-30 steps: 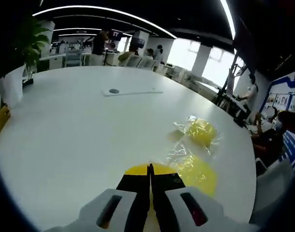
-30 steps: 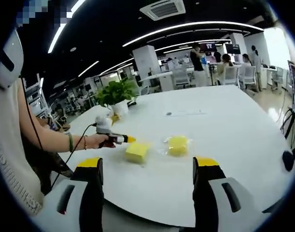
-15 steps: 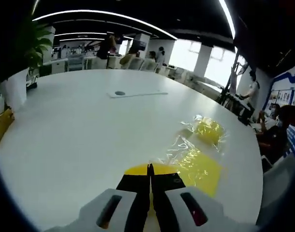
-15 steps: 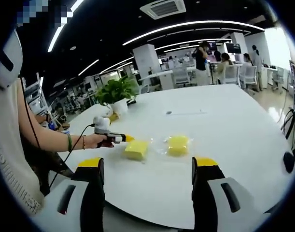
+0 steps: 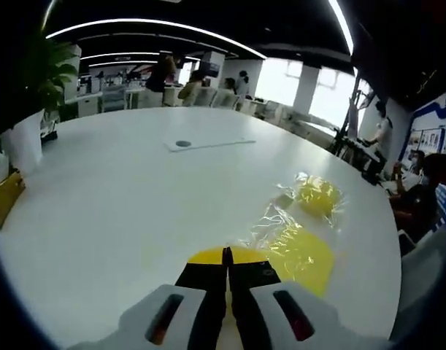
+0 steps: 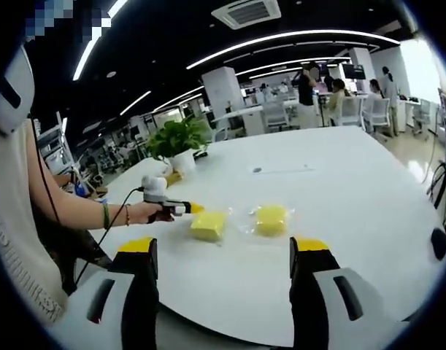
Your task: Compare the silicone blocks by pressing each to a similar depth, holding the contact briefly, and releasing to observe deformation and rebound differences across the visible hardness samples.
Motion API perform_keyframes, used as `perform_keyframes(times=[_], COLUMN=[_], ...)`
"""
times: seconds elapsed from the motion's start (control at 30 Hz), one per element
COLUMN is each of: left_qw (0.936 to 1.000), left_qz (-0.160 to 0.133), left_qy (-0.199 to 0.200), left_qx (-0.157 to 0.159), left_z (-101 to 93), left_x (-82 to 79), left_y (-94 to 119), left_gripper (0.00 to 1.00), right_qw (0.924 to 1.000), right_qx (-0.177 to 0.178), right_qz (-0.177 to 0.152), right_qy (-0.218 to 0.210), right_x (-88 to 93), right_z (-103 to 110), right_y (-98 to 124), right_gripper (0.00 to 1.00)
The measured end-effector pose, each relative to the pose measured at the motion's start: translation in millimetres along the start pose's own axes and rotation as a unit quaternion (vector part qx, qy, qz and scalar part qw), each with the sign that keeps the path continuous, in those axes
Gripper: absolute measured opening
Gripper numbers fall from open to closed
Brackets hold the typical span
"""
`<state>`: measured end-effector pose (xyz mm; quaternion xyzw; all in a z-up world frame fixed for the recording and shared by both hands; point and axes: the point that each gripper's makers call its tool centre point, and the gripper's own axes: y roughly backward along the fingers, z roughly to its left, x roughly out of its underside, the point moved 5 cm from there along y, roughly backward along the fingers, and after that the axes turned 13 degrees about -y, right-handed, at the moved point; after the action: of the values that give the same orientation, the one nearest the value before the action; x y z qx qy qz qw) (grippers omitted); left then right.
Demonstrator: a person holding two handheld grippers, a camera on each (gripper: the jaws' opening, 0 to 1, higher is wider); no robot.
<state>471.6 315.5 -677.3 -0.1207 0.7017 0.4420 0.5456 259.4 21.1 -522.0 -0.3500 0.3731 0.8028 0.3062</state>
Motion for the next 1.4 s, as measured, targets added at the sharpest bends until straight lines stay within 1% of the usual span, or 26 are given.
perform_keyframes(times=[0.13,0.17,0.3,0.5,0.67,0.87,0.93,1.07,1.17,1.23,1.3,1.4], left_qw=[0.9998,0.9997,0.9996,0.9990,0.9981,0.9966,0.9953,0.9934,0.9909,0.9897,0.9875,0.9860], left_qz=[-0.011,-0.012,-0.016,-0.036,-0.052,-0.074,-0.089,-0.106,-0.124,-0.133,-0.143,-0.146], left_qy=[-0.004,0.002,0.001,0.009,0.017,0.016,0.018,0.019,0.025,0.019,0.030,0.036], left_qx=[-0.018,-0.020,-0.024,-0.025,-0.028,-0.032,-0.033,-0.040,-0.046,-0.051,-0.058,-0.073], left_z=[7.0,8.5,9.0,2.1,-14.3,-32.3,-40.3,-57.8,-70.7,-81.3,-89.9,-99.1], left_x=[-8.1,-10.4,-18.6,-30.3,-37.7,-47.5,-51.8,-56.8,-60.1,-60.0,-58.7,-53.1], left_y=[6,9,20,42,68,97,107,132,153,168,182,200], left_gripper=[0.01,0.03,0.14,0.20,0.26,0.32,0.34,0.40,0.42,0.44,0.47,0.54], right_qw=[1.0000,1.0000,0.9999,0.9995,0.9986,0.9975,0.9972,0.9962,0.9953,0.9945,0.9942,0.9936], right_qx=[-0.005,-0.007,-0.014,-0.031,-0.049,-0.066,-0.072,-0.085,-0.094,-0.102,-0.104,-0.108], right_qz=[0.003,0.003,0.001,-0.008,-0.016,-0.021,-0.020,-0.021,-0.022,-0.023,-0.025,-0.032], right_qy=[-0.001,-0.001,-0.001,-0.002,-0.011,-0.008,-0.007,-0.001,0.004,0.011,0.008,0.008], right_x=[2.3,2.6,2.4,-1.9,-4.3,-5.5,-5.8,-5.3,-5.0,-4.3,-3.6,-2.9], right_z=[1,1,1,1,0,1,0,3,5,7,7,11], right_y=[-2,-2,-4,-5,-3,1,2,3,2,1,0,-2], right_gripper=[0.69,0.69,0.69,0.69,0.69,0.69,0.70,0.70,0.70,0.69,0.69,0.71])
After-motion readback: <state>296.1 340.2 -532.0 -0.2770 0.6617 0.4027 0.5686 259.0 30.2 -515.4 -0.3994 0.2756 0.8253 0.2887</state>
